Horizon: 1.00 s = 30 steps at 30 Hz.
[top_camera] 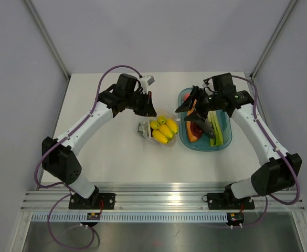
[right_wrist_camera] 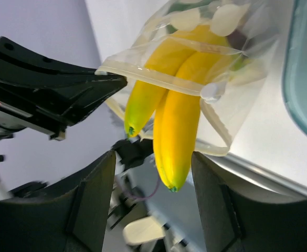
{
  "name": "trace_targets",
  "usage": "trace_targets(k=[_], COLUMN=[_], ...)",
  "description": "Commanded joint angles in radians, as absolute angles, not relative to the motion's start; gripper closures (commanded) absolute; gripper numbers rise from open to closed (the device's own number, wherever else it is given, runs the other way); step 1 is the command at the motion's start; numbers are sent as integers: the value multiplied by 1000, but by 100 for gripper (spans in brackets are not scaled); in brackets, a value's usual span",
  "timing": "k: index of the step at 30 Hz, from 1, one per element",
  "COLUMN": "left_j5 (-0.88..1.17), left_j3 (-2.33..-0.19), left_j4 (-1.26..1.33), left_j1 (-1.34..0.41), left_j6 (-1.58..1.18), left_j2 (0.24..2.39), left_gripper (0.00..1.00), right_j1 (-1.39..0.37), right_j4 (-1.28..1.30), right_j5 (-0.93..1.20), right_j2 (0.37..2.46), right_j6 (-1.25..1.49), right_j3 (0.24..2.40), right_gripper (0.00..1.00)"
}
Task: Place the food in the zip-top bag and seal the zipper
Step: Place the fake fruit in the zipper food storage bag.
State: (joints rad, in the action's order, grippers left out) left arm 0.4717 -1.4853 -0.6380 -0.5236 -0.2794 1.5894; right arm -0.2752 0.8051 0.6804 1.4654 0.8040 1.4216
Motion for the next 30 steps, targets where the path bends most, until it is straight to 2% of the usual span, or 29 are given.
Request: trace_targets(k=[1, 4, 8, 12, 24, 30], left_j5=[482, 473, 465, 463, 454, 439], left_j3=[-1491, -1494, -1491, -1485, -1485, -1489], left_j4=[-606, -615, -620, -621, -624, -638], left_j1=[-526, -525, -525, -526, -526, -525], left_j6=[-307, -318, -319, -321, -325, -319], left_j2=[1552, 1555, 1557, 1557, 1552, 1543], left_gripper=[100, 100, 100, 100, 100, 100], right_j1=[-354, -413, -445, -454, -502, -502], right_j4=[923, 921, 819, 749, 600, 496], right_j5=[376, 264, 221, 187, 229, 201], right_j2=[1349, 1283, 1195, 1135, 1259, 1162], right_j6=[648, 644, 730, 793, 828, 893], right_j3=[1480, 1379, 1151, 1034, 1005, 931], right_gripper=[34, 34, 35, 37, 37, 43])
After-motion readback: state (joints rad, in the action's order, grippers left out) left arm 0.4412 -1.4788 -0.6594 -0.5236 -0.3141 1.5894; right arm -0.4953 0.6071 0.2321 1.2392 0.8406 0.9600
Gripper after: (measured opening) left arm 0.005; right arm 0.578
